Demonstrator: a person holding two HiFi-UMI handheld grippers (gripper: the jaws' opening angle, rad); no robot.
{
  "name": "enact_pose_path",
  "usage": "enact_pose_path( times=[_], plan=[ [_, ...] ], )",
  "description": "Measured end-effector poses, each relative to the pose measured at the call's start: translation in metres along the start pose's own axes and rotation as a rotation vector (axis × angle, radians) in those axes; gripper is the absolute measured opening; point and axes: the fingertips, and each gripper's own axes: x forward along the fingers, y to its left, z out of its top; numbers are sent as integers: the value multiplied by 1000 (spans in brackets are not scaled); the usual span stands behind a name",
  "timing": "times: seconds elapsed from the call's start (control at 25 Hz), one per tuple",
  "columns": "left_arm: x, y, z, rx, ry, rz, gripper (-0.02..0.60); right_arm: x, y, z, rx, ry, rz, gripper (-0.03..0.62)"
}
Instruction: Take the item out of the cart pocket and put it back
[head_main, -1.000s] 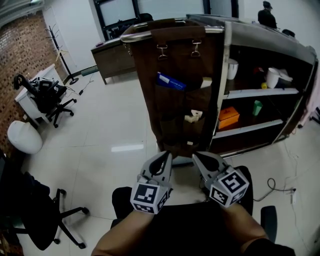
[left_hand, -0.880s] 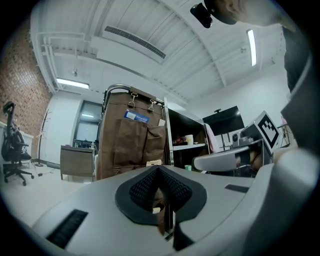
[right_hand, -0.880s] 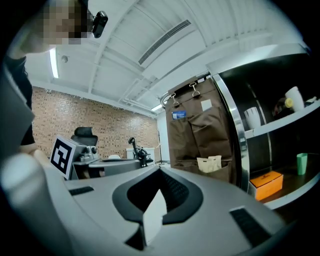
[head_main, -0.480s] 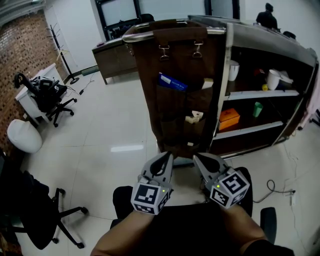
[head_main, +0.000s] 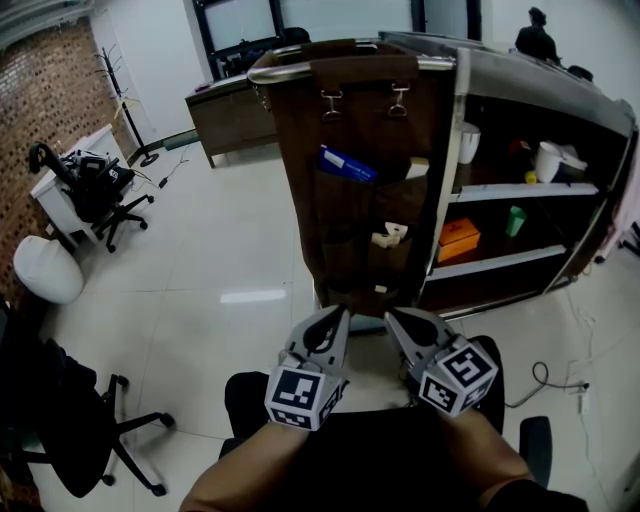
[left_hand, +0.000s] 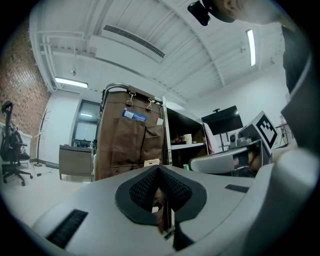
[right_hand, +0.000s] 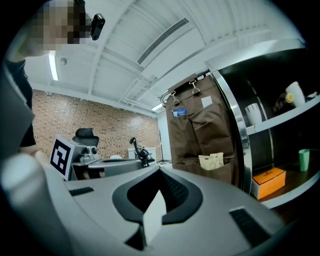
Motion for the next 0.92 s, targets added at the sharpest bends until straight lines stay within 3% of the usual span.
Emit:
enact_pose_path(
  times=[0.92],
  plan=[
    [-1, -2, 2, 16, 0, 2, 0, 0, 1, 1, -2, -1, -2, 5]
  ],
)
